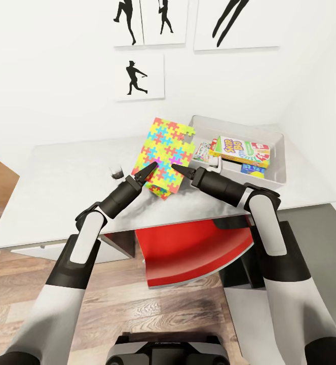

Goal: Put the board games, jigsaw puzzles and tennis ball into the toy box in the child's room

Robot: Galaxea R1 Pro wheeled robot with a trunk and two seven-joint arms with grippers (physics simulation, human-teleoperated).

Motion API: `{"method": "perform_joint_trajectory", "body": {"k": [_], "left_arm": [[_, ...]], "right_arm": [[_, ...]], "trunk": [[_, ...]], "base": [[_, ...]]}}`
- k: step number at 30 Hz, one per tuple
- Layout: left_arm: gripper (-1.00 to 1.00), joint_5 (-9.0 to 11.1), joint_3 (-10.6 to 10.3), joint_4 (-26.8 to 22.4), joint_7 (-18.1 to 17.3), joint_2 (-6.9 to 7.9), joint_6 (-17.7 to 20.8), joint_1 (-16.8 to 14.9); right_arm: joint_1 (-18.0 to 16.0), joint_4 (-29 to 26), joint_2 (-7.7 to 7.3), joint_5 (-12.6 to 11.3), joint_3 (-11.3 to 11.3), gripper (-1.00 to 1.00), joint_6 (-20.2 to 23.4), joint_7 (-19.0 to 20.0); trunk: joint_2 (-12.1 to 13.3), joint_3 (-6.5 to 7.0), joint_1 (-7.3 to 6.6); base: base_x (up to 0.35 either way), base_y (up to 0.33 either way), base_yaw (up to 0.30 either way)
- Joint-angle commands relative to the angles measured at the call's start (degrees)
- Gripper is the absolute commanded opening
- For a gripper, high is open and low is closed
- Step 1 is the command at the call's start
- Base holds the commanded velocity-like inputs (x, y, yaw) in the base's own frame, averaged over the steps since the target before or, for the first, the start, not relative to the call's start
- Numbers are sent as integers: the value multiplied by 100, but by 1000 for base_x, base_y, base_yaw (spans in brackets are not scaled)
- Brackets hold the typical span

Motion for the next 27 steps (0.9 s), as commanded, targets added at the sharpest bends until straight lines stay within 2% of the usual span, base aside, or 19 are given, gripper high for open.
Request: {"method": "perform_joint_trajectory", "body": {"k": [1, 11, 16, 19, 23, 27], "left_arm": [[100, 49, 4, 0, 4, -2, 48, -3], [100, 70, 6, 1, 17, -9, 70, -16], [100, 90, 19, 2, 25, -10, 296, -69], [100, 93, 38, 10, 44, -15, 612, -189], [100, 96, 51, 13, 122, -16, 839, -258], [100, 175, 73, 12, 403, 8, 1239, -344]], "right_arm": [[-4, 0, -3, 35, 1, -100, 13, 35], [-15, 0, -3, 35, -6, -100, 20, 31], [-100, 1, -3, 35, -21, -100, 40, -3], [-257, 70, -6, 27, -40, -100, 63, -177], [-428, 231, -16, 7, -53, -100, 90, -375], [-999, 839, -63, -31, -139, -100, 246, -660]], "trunk": [[-9, -7, 3], [-9, -7, 3], [-9, -7, 3], [-9, -7, 3], [-9, -7, 3], [-9, -7, 3]], "base": [[0, 0, 0], [0, 0, 0], [0, 0, 0], [0, 0, 0], [0, 0, 0], [0, 0, 0]]}}
